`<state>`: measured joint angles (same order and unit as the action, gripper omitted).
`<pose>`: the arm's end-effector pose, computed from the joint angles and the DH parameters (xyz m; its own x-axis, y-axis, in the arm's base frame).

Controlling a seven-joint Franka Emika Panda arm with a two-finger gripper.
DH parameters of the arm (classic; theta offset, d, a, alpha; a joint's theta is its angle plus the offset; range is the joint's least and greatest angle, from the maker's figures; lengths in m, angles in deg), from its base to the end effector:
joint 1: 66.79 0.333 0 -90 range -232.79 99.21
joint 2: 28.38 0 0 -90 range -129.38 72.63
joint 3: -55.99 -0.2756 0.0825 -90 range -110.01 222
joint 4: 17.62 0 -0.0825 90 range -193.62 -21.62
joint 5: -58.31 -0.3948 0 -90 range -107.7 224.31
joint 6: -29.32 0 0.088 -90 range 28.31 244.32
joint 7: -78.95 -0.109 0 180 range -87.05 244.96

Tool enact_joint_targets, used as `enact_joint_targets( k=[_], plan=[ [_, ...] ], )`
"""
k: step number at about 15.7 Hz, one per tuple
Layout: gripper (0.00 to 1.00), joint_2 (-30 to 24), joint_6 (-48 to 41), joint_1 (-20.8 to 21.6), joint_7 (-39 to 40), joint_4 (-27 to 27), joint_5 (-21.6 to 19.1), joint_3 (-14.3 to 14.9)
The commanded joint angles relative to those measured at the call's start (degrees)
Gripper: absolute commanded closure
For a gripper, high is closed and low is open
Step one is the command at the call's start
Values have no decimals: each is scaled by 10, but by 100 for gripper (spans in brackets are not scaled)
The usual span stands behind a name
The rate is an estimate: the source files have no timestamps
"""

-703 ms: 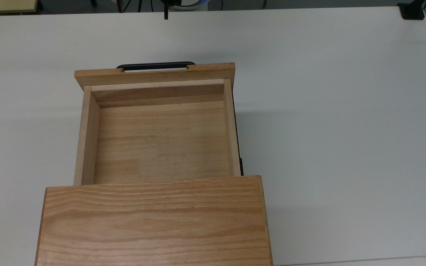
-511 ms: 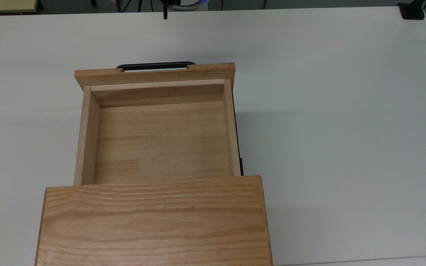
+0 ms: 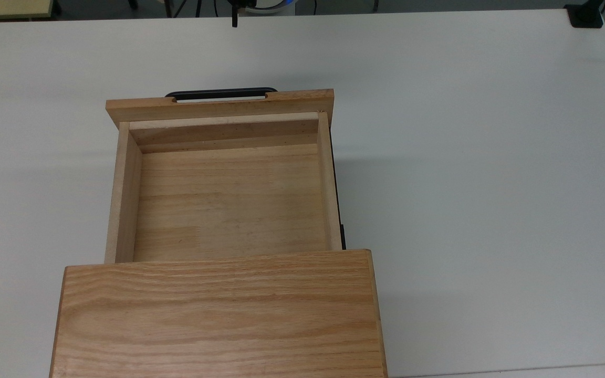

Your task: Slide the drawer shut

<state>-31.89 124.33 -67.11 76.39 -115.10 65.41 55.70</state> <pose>0.5550 -0.0127 0.5615 0.9992 -0.0341 0.0230 -0.0366 -0.9918 0.1227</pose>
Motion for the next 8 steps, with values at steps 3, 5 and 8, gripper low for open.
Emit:
enact_joint_targets(
  k=[3,5,8],
  plan=[
    [41,5,-3,-3,12,11,-7,-2],
    [70,6,-3,0,11,11,-7,-3],
    [87,7,-4,1,6,9,-9,-4]
  ],
)
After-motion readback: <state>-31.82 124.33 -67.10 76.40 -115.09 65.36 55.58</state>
